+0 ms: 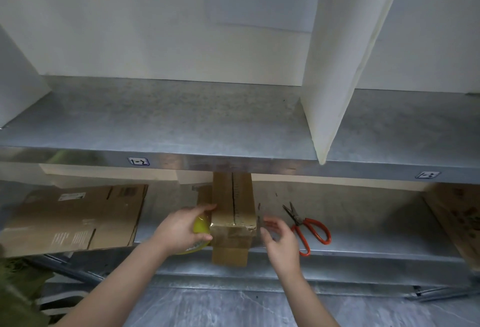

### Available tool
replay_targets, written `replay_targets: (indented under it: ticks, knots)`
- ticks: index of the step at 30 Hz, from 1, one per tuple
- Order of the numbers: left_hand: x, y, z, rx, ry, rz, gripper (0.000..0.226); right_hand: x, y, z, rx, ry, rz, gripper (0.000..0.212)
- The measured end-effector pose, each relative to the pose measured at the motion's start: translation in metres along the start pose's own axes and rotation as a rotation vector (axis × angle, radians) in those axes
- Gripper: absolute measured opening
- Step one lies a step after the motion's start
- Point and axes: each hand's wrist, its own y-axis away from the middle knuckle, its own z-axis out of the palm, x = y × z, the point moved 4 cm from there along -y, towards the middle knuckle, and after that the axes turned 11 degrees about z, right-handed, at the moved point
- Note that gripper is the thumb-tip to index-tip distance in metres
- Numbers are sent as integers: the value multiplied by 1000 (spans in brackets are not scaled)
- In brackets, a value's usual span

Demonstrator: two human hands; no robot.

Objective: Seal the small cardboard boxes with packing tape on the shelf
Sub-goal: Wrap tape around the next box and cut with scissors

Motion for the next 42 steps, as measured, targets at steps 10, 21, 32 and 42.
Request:
replay_targets:
  ticks: [10, 21, 32, 42]
  knots:
    - [-15, 8, -7, -66, 177, 12, 65, -16, 6, 34, -84, -102, 8, 46]
    - [-29, -3, -7, -101, -48, 31, 54, -16, 6, 39, -88, -155, 28, 43]
    - [-26, 11, -7, -54, 18, 29, 44, -17, -6, 25, -103, 192, -124, 41]
    - [-9, 9, 1, -47, 6, -39, 48, 79, -53, -94, 152, 975, -164, 56]
